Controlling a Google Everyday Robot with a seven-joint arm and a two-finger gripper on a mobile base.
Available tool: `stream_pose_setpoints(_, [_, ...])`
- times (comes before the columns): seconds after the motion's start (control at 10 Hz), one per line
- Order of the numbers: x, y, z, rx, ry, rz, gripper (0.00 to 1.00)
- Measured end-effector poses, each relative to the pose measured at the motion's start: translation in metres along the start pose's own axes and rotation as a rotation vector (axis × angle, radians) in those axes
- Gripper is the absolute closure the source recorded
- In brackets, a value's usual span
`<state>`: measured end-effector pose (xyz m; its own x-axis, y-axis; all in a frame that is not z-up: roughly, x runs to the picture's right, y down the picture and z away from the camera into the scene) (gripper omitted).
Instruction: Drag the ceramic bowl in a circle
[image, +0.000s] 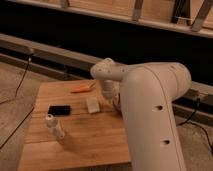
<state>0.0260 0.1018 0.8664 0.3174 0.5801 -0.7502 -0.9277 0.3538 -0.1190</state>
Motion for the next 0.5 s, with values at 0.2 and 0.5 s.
stream_pose_setpoints(0.2, [-0.009,0.042,-0.002,-0.034,-0.017,-0.070,1.00])
stream_pose_setpoints(0.5, [0.006,0.099,0.000,-0.080,-0.007,-0.168,1.00])
